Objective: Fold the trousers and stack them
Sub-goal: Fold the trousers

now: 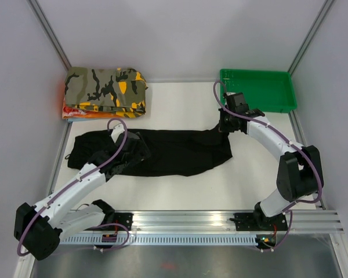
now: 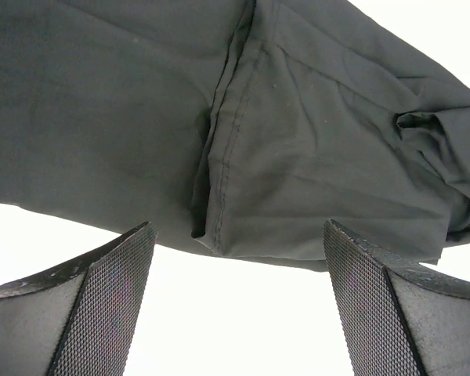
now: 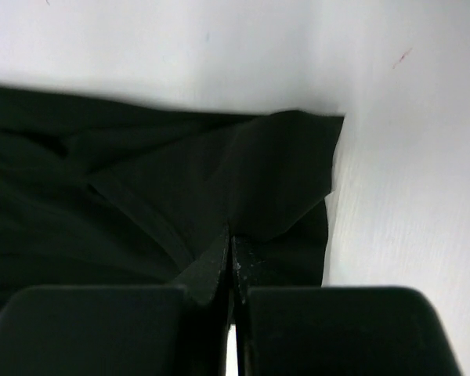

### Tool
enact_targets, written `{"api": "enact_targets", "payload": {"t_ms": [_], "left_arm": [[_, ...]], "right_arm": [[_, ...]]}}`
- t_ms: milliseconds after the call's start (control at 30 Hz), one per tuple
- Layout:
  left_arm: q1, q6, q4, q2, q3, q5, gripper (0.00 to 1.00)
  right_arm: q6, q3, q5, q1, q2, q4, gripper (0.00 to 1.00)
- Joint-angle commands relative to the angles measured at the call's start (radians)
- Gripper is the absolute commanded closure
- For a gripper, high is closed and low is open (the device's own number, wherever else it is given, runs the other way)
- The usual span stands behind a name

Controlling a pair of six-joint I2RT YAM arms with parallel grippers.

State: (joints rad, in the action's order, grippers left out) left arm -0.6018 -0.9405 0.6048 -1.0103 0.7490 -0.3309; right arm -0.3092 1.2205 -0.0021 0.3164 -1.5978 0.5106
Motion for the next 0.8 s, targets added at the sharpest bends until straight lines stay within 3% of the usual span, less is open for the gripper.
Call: {"api": "enact_targets", "payload": {"t_ms": [0, 167, 233, 367, 400, 500, 767], "left_arm": [[-0.001, 0.049, 0.015, 0.019, 0.013, -0.014, 0.07], [-0.001, 0.098, -0.040, 0.006, 0.042, 0.047, 0.07], [-0.001, 0.158, -0.103, -0.002, 0.047, 0.133, 0.06], [-0.003, 0.317, -0.395, -0.059, 0.018, 0.350, 0.06], [-0.007, 0.413, -0.530, -0.079, 0.012, 0.431, 0.05], [-0.015, 0.610, -0.707, -0.174, 0.030, 0.512, 0.05], [-0.032, 0.861, -0.922, -0.434, 0.197, 0.593, 0.06]], "right_arm": [[0.028, -0.059, -0.090, 0.003, 0.038, -0.007, 1.00], [0.028, -0.029, -0.213, 0.003, 0.041, -0.015, 1.00], [0.027, 0.020, -0.269, 0.001, 0.038, -0.008, 1.00], [0.015, 0.117, -0.348, 0.001, 0.016, 0.003, 1.00], [0.009, 0.134, -0.349, 0.001, 0.009, 0.009, 1.00], [0.005, 0.215, -0.328, 0.001, -0.051, 0.063, 1.00], [-0.008, 0.303, -0.389, 0.003, -0.134, 0.108, 1.00]]}}
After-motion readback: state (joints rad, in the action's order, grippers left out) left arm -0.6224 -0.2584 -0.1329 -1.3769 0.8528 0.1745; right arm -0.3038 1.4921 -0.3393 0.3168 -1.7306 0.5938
